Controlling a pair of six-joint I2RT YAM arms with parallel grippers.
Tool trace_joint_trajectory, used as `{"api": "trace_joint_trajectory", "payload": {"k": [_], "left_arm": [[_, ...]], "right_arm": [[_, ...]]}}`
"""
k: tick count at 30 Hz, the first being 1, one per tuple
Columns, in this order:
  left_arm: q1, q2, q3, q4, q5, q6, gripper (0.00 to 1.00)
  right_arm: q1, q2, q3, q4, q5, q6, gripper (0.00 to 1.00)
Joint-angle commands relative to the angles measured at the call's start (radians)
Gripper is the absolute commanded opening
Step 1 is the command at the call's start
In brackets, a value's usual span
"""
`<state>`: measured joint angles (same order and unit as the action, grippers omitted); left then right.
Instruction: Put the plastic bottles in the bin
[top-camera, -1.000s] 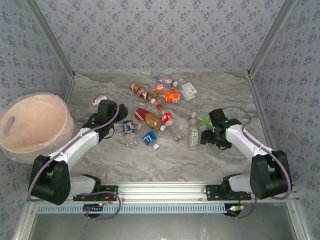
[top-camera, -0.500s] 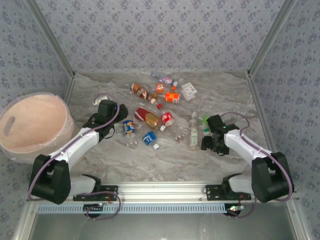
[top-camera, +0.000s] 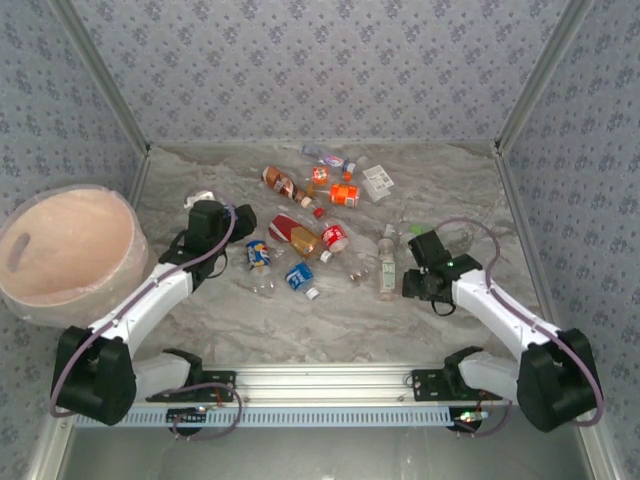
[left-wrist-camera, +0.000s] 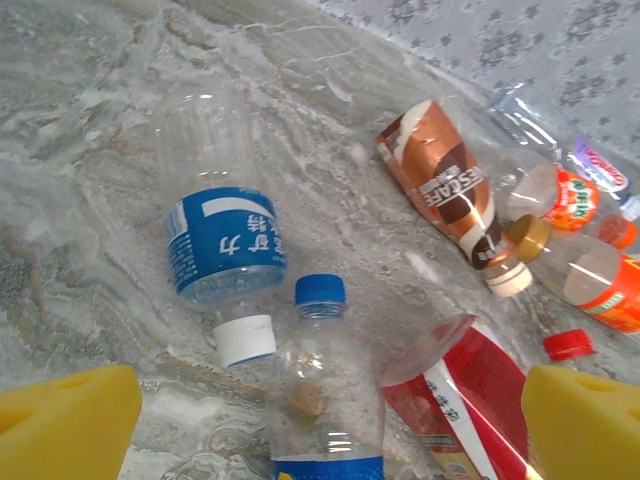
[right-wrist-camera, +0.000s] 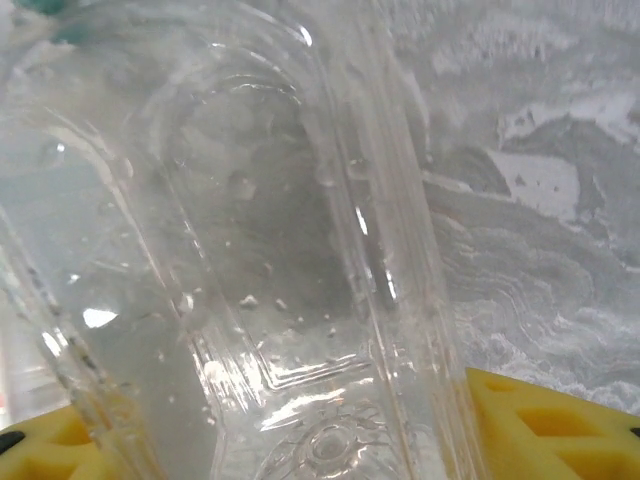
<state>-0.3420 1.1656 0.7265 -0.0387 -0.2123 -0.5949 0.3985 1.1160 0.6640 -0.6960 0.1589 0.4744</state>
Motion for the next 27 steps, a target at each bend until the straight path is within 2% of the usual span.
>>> {"api": "trace_joint_trajectory", "payload": {"k": [1,7,12,15,18,21,27], "left_arm": [[0.005,-0.039,-0.012,0.059,0.059,0.037,0.98],[-0.007,-0.053,0.026,0.139,0.302,0.057,0.98],[-0.057,0.001,0.106,0.202,0.504,0.025,0.98],[-0.088,0.047,0.164,0.212,0.578,-0.001,0.98],[-0.134,0.080,0.210,0.212,0.572,-0.018,0.98],[-0.186,0.107,0.249,0.196,0.479,-0.041,0.98],[-0.244,0.185,0.343,0.158,0.464,-0.016,0.97]], "right_arm": [[0.030,-0.074,0.007,0.048,0.032,-0.024,0.53],[0.108,-0.146,0.022,0.259,-0.041,-0.091,0.52],[0.165,-0.100,0.047,0.476,-0.137,-0.135,0.52],[0.197,-0.051,0.069,0.569,-0.185,-0.148,0.52],[0.228,-0.002,0.091,0.638,-0.215,-0.145,0.52],[0.257,0.045,0.116,0.687,-0.245,-0.140,0.52],[0.301,0.123,0.164,0.733,-0.272,-0.145,0.52]]}}
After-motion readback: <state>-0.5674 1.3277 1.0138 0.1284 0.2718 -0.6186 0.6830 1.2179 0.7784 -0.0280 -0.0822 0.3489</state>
